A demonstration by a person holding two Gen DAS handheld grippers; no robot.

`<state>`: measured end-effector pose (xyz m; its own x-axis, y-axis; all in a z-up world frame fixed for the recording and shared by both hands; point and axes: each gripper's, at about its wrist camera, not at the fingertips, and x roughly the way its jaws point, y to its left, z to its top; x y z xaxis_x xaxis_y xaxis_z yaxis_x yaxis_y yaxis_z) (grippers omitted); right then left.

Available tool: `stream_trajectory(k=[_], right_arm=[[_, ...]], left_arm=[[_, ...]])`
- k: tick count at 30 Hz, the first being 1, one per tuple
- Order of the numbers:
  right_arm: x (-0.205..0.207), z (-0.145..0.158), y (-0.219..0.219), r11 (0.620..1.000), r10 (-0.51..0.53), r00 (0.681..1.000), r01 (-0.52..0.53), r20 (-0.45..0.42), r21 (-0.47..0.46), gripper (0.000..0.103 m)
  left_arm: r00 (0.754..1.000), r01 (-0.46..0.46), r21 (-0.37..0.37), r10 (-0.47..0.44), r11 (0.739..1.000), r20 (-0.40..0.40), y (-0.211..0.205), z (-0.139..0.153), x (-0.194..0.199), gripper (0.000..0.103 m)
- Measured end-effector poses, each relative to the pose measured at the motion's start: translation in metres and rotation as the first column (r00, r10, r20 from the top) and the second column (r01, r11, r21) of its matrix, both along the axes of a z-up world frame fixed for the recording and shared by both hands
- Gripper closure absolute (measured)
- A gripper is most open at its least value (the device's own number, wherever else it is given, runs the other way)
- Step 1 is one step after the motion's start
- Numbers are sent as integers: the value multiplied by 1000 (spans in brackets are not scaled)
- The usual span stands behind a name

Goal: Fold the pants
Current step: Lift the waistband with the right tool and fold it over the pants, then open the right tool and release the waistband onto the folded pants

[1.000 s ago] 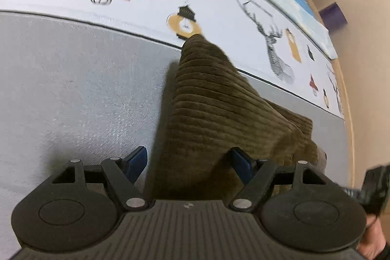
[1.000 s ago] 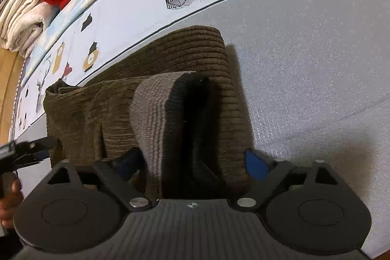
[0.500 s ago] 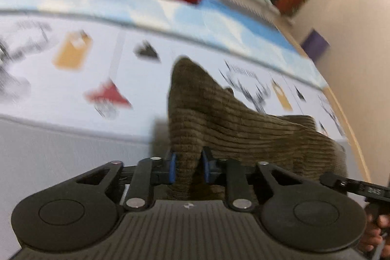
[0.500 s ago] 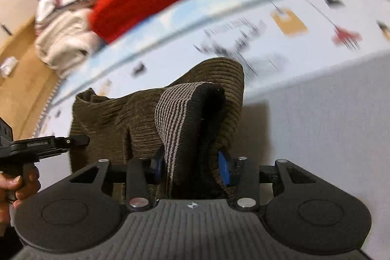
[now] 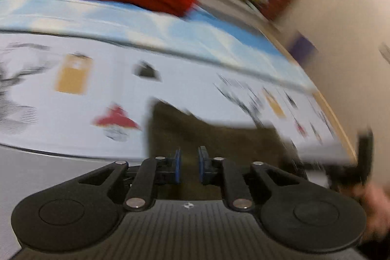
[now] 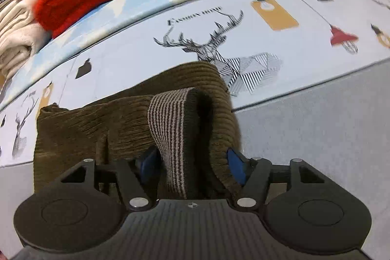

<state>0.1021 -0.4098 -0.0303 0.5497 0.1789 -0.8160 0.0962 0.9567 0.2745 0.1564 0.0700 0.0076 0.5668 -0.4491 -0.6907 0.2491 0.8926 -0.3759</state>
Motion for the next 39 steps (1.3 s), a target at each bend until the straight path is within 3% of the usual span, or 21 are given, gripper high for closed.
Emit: stream_trajectory(k=[2,3,5,6,7,8,11,14,15,17,18,19,21,23,25,27,29,33,36,39], right_arm=[[-2,4,3,1000,8,1000,-8,9,-17,38],[-7,8,4,1000,6,1000,-6,15,-18,38],[-12,15,3,999,7,999,-5,35,-41,38],[-16,18,4,999,12,999,-10,40,-48,38],[-20,20,4,999,23,999,-21,40,-47,37],[-24,22,3,999,36,999,-35,38,-39,36],[-33,27,1,997,68,997,-67,34,-50,36],[-41,29,-2,995,93,995,-91,23,-50,36],[-43,28,-3,994,102,995,-101,11,-45,36],[-46,21,-1,989,137,990,-140,-41,-54,34],[-47,14,1,984,155,985,-161,-82,-77,29],[-48,8,2,978,166,978,-179,-126,-104,21],[-51,9,3,977,159,978,-175,-134,-120,19],[-56,22,3,979,139,986,-151,-89,-141,24],[-67,40,4,976,104,995,-104,-11,-192,32],[-80,64,4,978,80,993,-61,88,-201,32],[-99,88,5,983,42,979,-5,197,-182,31],[-146,119,13,990,28,930,25,366,-140,16],[-182,115,26,990,38,907,23,419,-139,11],[-196,101,37,992,42,933,4,357,-129,11]], left_arm=[[995,100,38,-99,994,-27,-20,-9,-3,82],[990,133,101,-126,986,-66,-31,-19,-3,81],[980,134,269,-87,954,-181,-39,-51,-8,76],[972,123,369,-37,921,-232,-41,-66,-7,62],[974,108,406,-14,907,-226,-41,-69,-7,58],[981,84,412,-2,907,-194,-41,-63,-9,59],[993,53,335,-16,941,-114,-36,-43,-16,60],[991,121,274,-99,954,-93,-44,-35,-26,60],[985,162,275,-137,948,-106,-49,-37,-30,60],[965,254,343,-212,904,-156,-68,-52,-38,58],[960,277,414,-236,867,-149,-77,-59,-45,53],[962,272,457,-241,847,-127,-82,-60,-50,50],[973,231,480,-204,846,-109,-86,-52,-54,50],[985,171,494,-155,852,-73,-86,-40,-56,50],[992,113,506,-129,855,-4,-83,-17,-71,44],[990,56,492,-111,869,82,-78,12,-92,23],[983,2,463,-86,887,160,-72,34,-113,18],[965,-109,421,-6,900,262,-75,63,-148,16],[952,-178,376,64,909,298,-79,68,-173,10],[948,-225,336,125,915,294,-87,50,-190,10]])
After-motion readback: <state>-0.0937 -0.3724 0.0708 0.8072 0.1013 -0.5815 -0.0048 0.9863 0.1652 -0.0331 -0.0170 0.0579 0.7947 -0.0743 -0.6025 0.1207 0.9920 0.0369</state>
